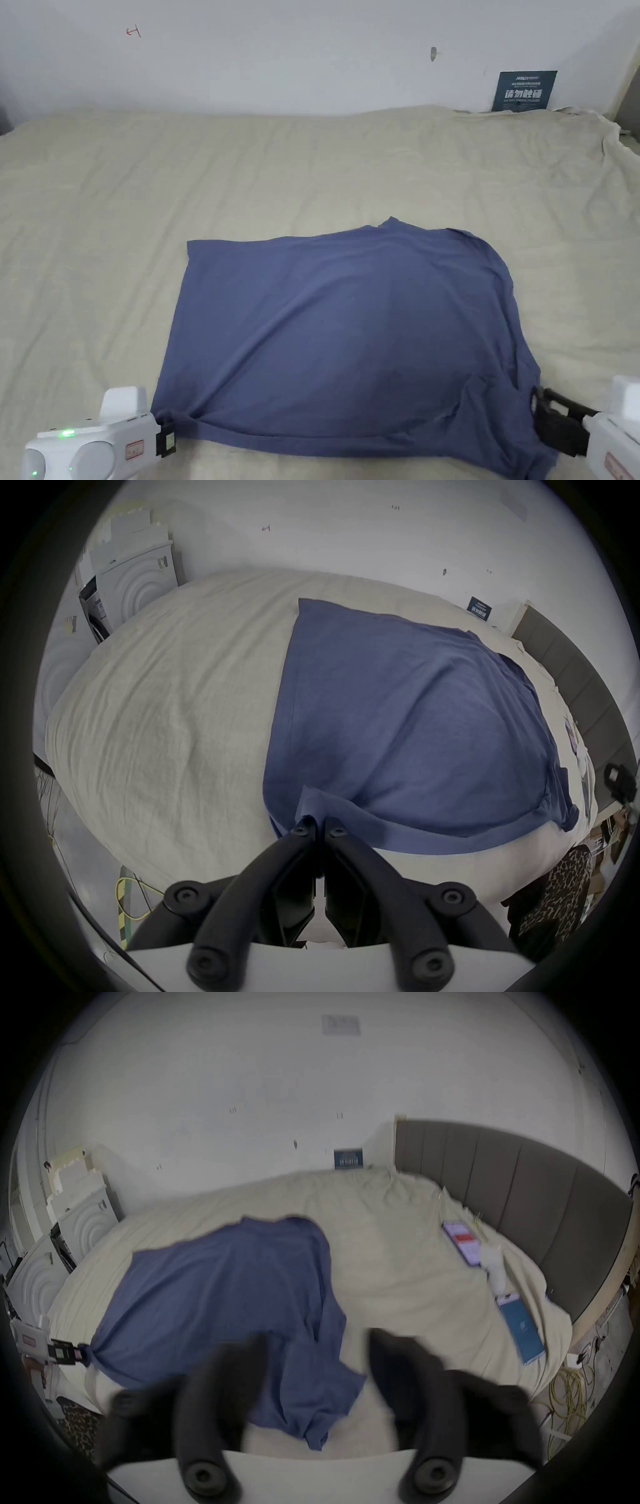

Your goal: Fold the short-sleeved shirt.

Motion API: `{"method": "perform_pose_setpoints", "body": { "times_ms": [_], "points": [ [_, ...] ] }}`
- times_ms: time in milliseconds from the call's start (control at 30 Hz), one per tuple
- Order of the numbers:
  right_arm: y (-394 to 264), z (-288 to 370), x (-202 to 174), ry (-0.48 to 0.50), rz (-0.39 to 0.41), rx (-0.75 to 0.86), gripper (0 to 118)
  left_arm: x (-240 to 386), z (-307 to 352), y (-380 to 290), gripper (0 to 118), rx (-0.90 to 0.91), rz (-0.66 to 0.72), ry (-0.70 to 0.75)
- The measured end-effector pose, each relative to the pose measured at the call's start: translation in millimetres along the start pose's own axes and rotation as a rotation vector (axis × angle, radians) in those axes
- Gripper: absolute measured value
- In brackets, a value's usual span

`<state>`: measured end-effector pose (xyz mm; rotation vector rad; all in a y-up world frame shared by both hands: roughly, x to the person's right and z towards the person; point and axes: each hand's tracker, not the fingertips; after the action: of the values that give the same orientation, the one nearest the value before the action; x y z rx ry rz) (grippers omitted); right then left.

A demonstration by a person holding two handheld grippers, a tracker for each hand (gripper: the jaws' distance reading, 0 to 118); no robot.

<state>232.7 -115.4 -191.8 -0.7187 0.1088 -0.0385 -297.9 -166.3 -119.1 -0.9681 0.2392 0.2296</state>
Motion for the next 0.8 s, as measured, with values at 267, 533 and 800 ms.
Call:
{"method": "perform_pose_setpoints", "body": {
  "times_ms": [267, 533, 800],
  "points": [
    [-46, -50, 6, 0.01, -0.023, -0.183, 95, -2, 8, 4, 1, 0.027, 0.002, -0.015],
    [-57, -54, -13, 0.047, 0.013, -0.246, 9, -4, 9, 3, 1, 0.032, -0.002, -0.018],
    [-20, -23, -13, 0.05, 0.081, -0.103, 5, -5, 17, 12, 1, 0.079, 0.004, -0.028]
  ]
}}
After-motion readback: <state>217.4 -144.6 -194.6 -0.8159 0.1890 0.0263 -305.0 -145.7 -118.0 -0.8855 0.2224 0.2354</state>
